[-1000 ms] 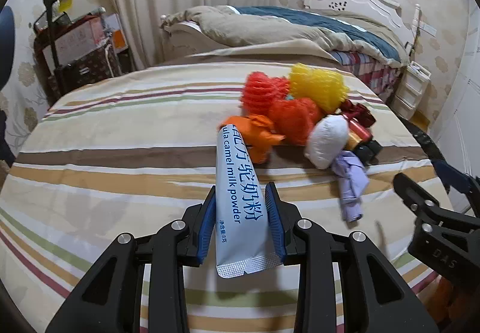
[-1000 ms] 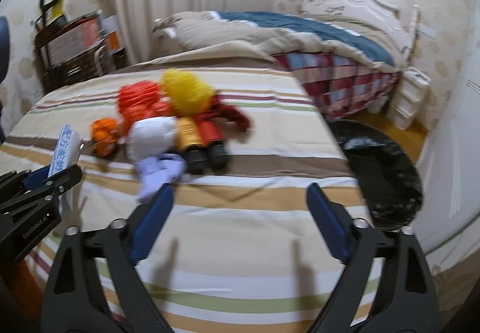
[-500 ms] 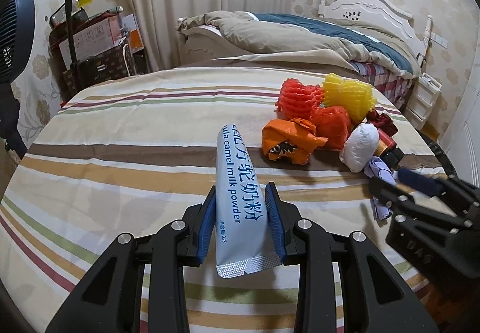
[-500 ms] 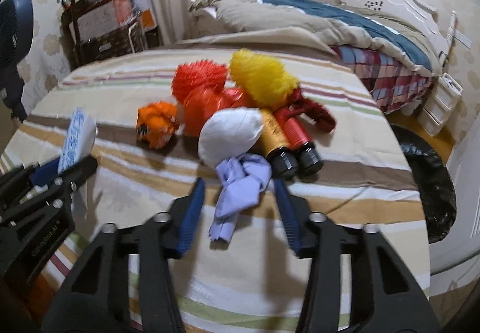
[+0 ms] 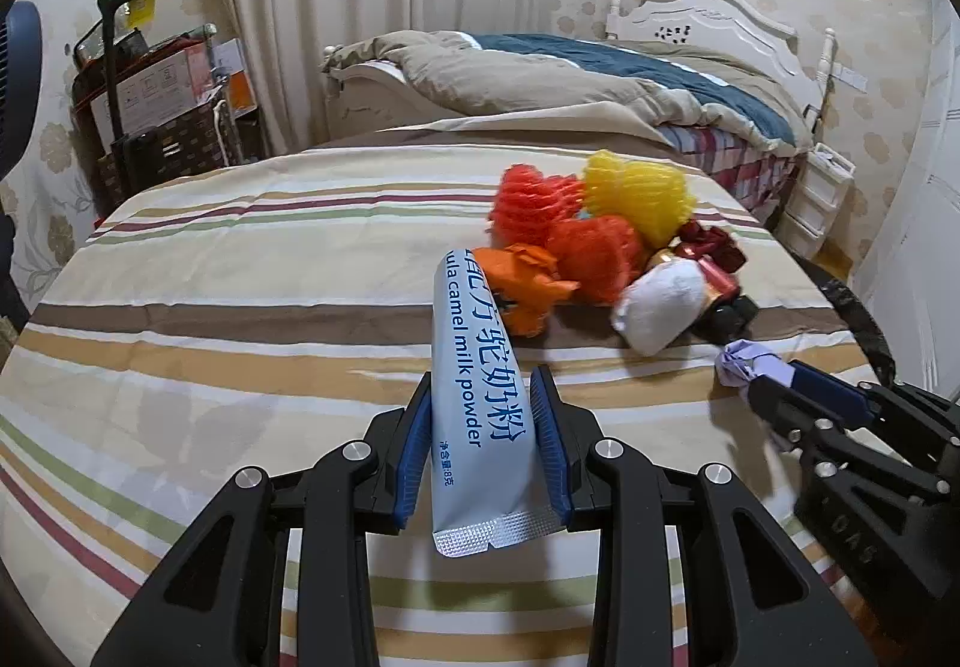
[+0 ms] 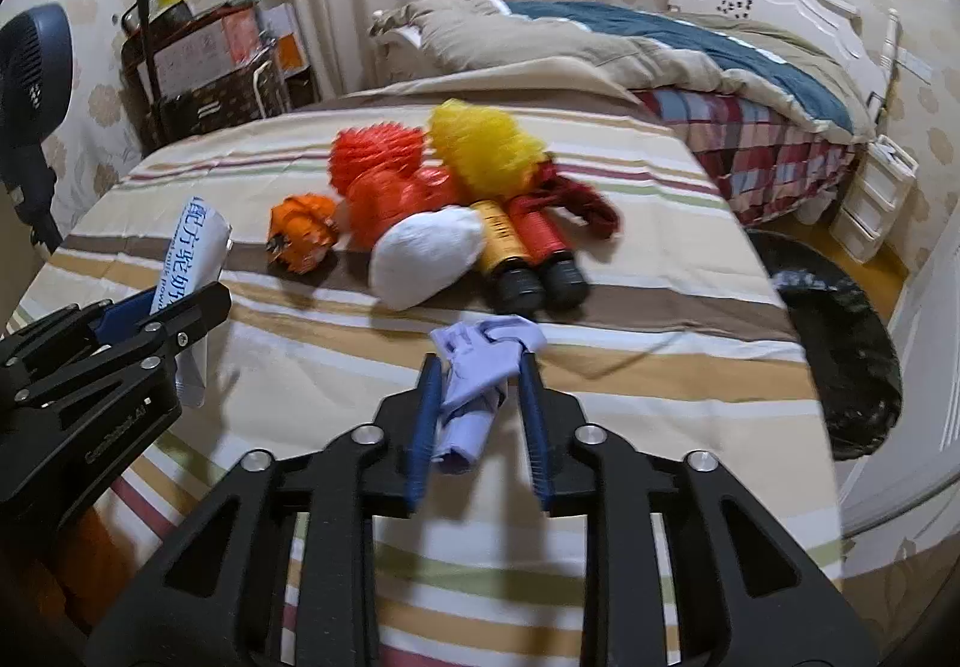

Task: Collect trash
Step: 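Grasp the lavender cloth with the right gripper while the left gripper holds the tube, then carry the tube and the lavender cloth over the black trash bin with both grippers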

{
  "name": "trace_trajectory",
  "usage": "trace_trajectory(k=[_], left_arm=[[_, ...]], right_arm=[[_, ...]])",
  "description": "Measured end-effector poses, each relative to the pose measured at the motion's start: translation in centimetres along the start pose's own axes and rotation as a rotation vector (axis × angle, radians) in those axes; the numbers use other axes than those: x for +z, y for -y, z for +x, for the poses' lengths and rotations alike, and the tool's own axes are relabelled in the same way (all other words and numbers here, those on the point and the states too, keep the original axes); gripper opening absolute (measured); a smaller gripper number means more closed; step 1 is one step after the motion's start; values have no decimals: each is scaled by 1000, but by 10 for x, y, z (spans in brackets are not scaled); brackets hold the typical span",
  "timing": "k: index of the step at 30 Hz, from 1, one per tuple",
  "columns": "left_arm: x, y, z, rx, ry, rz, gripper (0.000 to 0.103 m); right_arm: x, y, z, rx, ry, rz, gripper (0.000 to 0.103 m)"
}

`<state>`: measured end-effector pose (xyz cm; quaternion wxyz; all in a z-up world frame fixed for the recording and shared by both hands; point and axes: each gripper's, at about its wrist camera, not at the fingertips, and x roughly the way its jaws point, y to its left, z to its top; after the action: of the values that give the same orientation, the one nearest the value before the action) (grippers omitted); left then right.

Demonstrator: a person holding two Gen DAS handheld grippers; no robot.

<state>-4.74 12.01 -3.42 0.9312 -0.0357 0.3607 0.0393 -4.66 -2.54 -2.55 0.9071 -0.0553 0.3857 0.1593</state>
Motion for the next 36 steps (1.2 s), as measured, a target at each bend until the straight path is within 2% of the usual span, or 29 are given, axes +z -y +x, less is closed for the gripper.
trace_trajectory(k=[3,8,14,16,18,19,26,28,36], left_arm=[[3,11,-1,-24,9,15,34],[8,29,1,-49,19,46,34],[5,31,5,-32,6,52,34],[3,29,6,-26,1,45,34],[3,27,7,-20,-2,40,34],[3,26,8,-19,-4,37,34],[2,25,9,-24,-6,37,34],[2,26,10,-25,-5,37,34],[4,33,10,-45,3,46,34]], right_arm=[[0,16,-9,-19,23,33,17],[1,39,-9,-47,28,74,17],[-6,45,0,-11,-8,92,20],[-9,45,1,-15,-11,98,39],[-8,45,3,-19,-16,100,50],[-8,44,4,-17,-19,98,52],[1,42,19,-41,-42,77,51],[3,41,22,-44,-56,70,33],[5,44,10,-51,-18,67,32]])
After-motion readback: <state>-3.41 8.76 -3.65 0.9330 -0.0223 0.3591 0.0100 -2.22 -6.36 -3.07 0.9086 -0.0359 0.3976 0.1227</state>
